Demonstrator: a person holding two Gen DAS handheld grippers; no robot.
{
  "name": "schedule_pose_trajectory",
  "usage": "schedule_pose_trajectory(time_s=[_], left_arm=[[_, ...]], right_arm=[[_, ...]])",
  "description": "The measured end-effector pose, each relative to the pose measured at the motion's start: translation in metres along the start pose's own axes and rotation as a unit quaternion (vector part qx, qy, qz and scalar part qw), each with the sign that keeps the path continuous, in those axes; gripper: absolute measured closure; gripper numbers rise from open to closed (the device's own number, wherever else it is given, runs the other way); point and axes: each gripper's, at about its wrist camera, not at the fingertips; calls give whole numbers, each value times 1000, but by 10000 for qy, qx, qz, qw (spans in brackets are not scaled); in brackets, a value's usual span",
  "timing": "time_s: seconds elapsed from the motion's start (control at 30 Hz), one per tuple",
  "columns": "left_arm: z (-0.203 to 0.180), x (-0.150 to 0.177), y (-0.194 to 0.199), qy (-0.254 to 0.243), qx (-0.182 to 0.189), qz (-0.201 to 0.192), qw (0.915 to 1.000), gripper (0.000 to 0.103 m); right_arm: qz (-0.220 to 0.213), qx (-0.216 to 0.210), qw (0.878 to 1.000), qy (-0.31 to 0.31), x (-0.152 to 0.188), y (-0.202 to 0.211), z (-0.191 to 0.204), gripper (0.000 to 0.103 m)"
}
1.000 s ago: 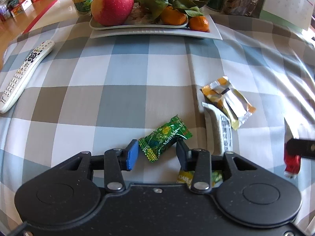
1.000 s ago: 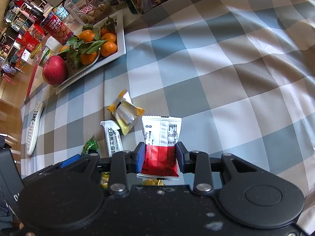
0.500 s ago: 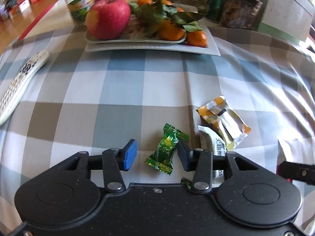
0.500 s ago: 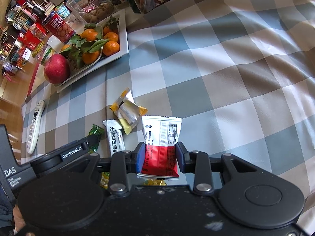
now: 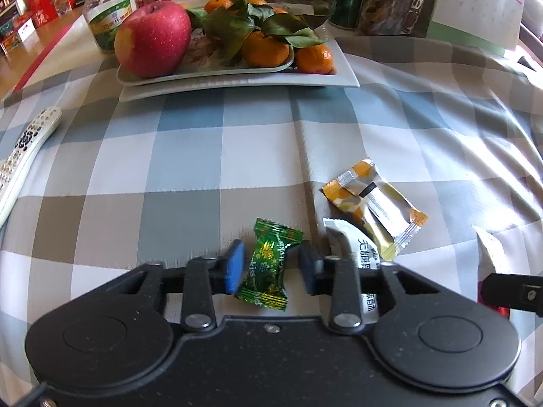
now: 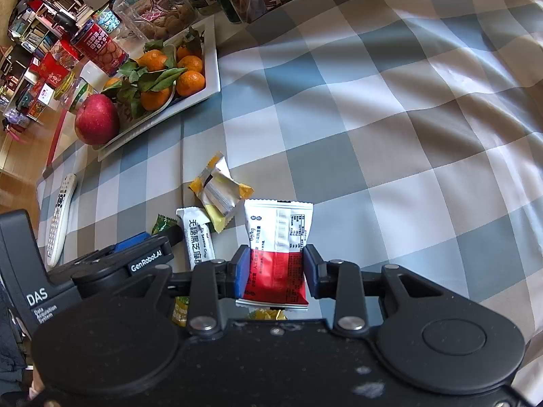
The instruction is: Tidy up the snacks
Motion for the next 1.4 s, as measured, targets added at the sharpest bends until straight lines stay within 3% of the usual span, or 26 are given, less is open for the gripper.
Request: schedule_pose_trajectory(time_s=[0.1, 0.5, 1.0, 1.4], left_arm=[[0, 0, 0, 49, -18, 33, 10000, 79], [5, -2, 23, 507, -165, 127, 9985, 79], [8, 21, 42, 662, -163, 658, 9955, 79], [9, 32, 66, 531, -16, 528, 9972, 79]], right_arm=[[13, -7, 10000, 54, 1, 0, 2, 68], [23, 116, 9998, 127, 3, -4, 1, 68], [246, 140, 9989, 384, 8, -17, 12, 68], [16, 353, 9962, 792, 15, -10, 17, 68]])
Point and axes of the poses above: each gripper's, at about its wrist camera, not at the fingertips, and y roughly against the way its jaws point, z to its left, x to its underside, and after that the axes turned 10 degrees about y, right-handed
